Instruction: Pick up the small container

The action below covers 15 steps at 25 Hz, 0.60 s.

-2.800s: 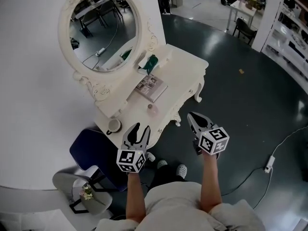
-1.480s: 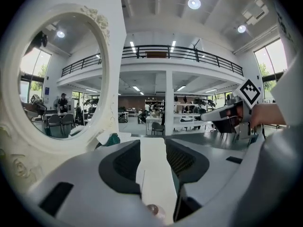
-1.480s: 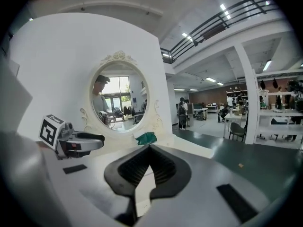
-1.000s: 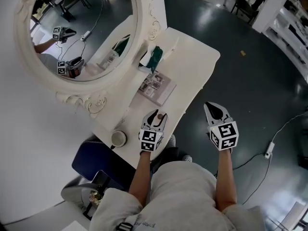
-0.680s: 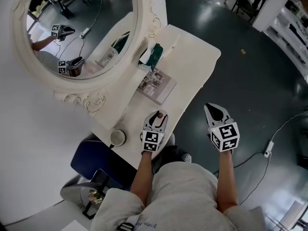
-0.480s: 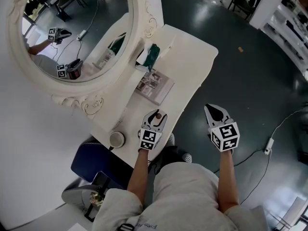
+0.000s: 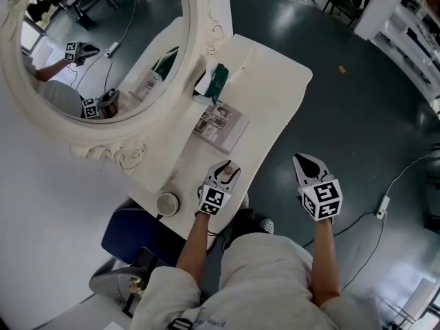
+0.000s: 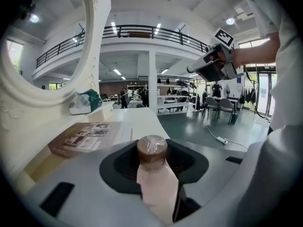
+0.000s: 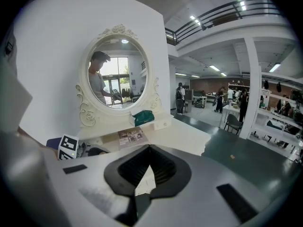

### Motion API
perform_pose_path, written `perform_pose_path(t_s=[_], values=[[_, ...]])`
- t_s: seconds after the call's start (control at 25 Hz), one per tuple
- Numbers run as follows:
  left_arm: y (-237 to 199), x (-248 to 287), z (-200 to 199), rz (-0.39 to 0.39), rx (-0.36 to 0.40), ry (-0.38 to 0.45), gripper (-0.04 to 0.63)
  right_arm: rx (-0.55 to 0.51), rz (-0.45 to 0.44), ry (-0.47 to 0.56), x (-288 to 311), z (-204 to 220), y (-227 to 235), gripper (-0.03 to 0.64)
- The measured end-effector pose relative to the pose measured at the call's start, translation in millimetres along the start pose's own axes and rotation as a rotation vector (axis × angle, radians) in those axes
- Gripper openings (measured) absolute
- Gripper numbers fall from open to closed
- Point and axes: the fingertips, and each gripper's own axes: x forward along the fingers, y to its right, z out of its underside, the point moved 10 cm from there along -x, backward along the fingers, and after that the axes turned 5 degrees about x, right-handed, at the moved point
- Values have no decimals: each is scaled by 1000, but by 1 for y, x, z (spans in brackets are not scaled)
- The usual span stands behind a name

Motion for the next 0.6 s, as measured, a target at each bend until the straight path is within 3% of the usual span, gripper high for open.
perform_pose_path(t_s=[0.28,0.4,0.6], values=[[4,1,6,-48,-18,75,161,33,45,-4,13,2,1,15],[2,-1,6,-49,-53,83,146,54,64,3,18,-2,1,15],[2,0,3,-62,-49,77,140,108,91,58,25,-7,-5,15]])
